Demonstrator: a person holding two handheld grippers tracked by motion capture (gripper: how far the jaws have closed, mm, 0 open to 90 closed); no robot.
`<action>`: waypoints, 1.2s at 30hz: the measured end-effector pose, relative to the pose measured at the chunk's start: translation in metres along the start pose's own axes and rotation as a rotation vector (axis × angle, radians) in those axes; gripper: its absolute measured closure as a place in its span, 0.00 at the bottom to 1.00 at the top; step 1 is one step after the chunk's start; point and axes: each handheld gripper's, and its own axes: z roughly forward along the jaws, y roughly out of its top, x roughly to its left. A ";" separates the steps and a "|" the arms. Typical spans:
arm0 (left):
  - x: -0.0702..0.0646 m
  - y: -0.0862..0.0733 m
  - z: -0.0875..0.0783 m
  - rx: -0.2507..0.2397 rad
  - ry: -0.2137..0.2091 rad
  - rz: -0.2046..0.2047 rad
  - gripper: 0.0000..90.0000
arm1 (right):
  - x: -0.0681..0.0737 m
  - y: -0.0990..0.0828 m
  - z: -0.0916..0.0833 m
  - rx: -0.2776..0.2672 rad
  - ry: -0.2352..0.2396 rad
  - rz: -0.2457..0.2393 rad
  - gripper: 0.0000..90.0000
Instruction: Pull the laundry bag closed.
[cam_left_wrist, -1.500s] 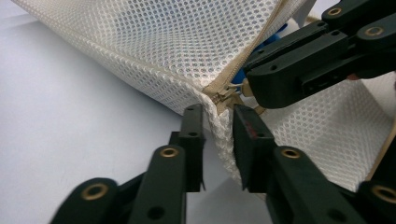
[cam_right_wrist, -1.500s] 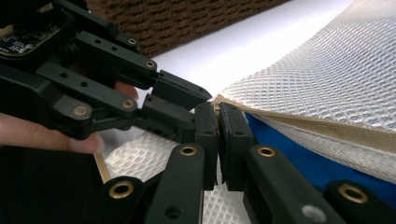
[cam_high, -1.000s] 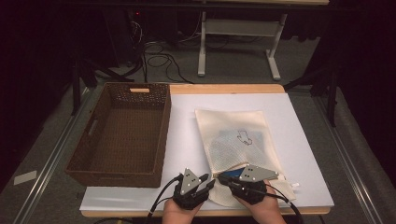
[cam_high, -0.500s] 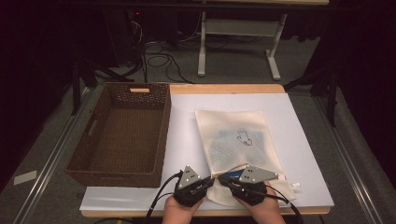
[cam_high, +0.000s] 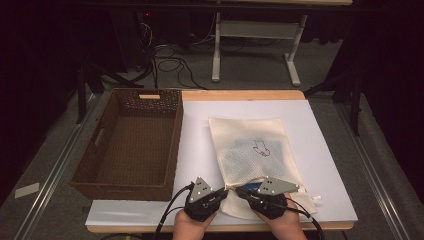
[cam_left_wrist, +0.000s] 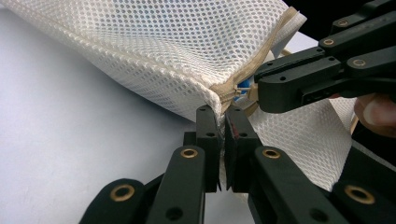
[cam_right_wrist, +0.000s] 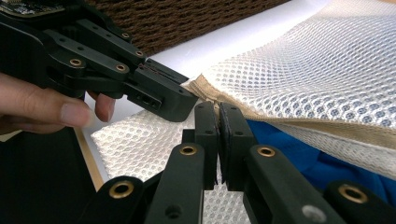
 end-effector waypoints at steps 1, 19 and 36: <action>0.000 0.000 0.000 -0.001 -0.001 -0.001 0.95 | 0.000 0.000 0.000 -0.001 0.001 -0.005 0.98; 0.007 0.003 -0.011 -0.034 0.020 -0.026 0.95 | -0.017 -0.005 -0.016 0.031 -0.049 0.038 0.98; 0.007 0.004 -0.010 -0.024 0.035 -0.010 0.95 | -0.042 -0.023 -0.053 0.037 -0.108 0.064 0.98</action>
